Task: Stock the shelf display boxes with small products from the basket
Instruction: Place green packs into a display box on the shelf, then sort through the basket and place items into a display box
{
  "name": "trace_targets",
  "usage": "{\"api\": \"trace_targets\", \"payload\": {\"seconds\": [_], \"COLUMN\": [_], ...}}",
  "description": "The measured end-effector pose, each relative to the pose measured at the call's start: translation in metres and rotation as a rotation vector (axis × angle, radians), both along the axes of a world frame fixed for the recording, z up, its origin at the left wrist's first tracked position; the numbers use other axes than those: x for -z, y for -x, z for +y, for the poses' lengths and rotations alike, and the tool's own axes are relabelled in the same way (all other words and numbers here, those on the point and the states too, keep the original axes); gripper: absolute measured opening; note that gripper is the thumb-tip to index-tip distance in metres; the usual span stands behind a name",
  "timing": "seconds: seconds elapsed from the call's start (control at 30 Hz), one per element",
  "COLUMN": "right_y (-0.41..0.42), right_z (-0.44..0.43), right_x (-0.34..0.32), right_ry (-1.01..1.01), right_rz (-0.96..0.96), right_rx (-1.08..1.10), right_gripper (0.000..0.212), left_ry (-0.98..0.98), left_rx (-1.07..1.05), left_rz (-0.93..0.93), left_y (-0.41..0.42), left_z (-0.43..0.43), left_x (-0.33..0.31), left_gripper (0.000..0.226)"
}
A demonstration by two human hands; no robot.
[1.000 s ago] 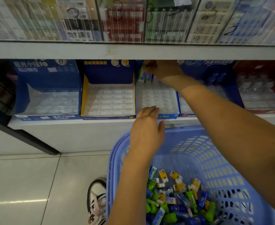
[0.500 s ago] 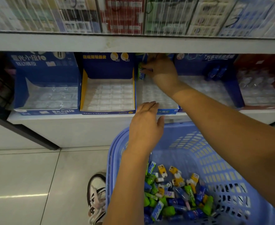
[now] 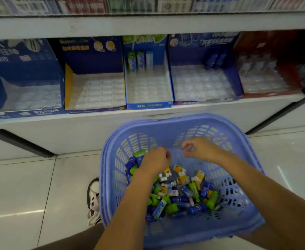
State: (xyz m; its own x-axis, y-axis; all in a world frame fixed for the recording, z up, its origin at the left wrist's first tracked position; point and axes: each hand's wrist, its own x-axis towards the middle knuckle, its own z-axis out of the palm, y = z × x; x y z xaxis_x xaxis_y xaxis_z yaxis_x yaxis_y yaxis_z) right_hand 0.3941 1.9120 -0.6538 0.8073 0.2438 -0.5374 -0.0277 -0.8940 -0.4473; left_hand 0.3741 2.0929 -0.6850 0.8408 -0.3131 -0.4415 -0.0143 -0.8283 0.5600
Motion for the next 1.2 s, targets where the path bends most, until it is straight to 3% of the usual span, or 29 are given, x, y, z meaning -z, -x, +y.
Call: {"api": "trace_targets", "payload": {"seconds": [0.1,0.2,0.27,0.37,0.5,0.57,0.63,0.67,0.77,0.87,0.97,1.07,1.2], "right_y": [0.015,0.024,0.026,0.027,0.028,0.027,0.025,0.024,0.016,0.007,0.007,0.014,0.016], "right_z": [-0.021,-0.016,-0.008,0.006,0.014,0.013,0.010,0.009,0.008,0.009,0.006,0.004,0.012], "right_x": [0.066,0.114,0.131,0.147,0.157,0.154,0.146,0.140,0.110,0.071,0.037,0.012,-0.021], "right_ry": [0.181,0.281,0.272,0.186,0.208,0.187,0.166,0.134,-0.006,-0.171,-0.203,-0.271,-0.464], "right_rz": [0.243,0.296,0.250,0.204,0.240,0.265,0.291,0.305,0.336,0.246,0.153,0.058,-0.065], "right_rx": [0.088,-0.006,-0.004,0.033,-0.062,-0.067,-0.009,0.039,0.074,-0.044,-0.044,0.039,0.377], "right_gripper": [0.059,0.068,0.065,0.031,0.051,0.042,0.013,0.011,0.015,0.025,0.039,0.044,0.024], "left_ry": [-0.090,-0.183,-0.234,-0.259,-0.260,-0.249,-0.186,-0.140,0.061,0.321,0.546,0.578,0.663], "left_rx": [0.157,0.208,0.216,0.242,0.249,0.231,0.126,0.063,-0.129,-0.310,-0.382,-0.368,-0.472], "left_rz": [0.203,0.281,0.350,0.355,0.269,0.266,0.267,0.240,0.192,0.378,0.475,0.383,0.211], "left_y": [0.019,0.026,0.029,0.032,0.029,0.030,0.030,0.028,0.017,0.003,-0.005,-0.010,-0.016], "left_z": [-0.011,-0.014,-0.010,-0.007,-0.008,-0.008,-0.009,-0.010,-0.014,-0.012,-0.002,0.002,0.017], "left_x": [0.041,0.064,0.077,0.088,0.096,0.100,0.099,0.096,0.079,0.057,0.030,-0.001,-0.047], "left_gripper": [0.027,0.038,0.047,0.035,0.031,0.033,0.035,0.034,0.038,0.041,0.030,0.020,0.020]}}
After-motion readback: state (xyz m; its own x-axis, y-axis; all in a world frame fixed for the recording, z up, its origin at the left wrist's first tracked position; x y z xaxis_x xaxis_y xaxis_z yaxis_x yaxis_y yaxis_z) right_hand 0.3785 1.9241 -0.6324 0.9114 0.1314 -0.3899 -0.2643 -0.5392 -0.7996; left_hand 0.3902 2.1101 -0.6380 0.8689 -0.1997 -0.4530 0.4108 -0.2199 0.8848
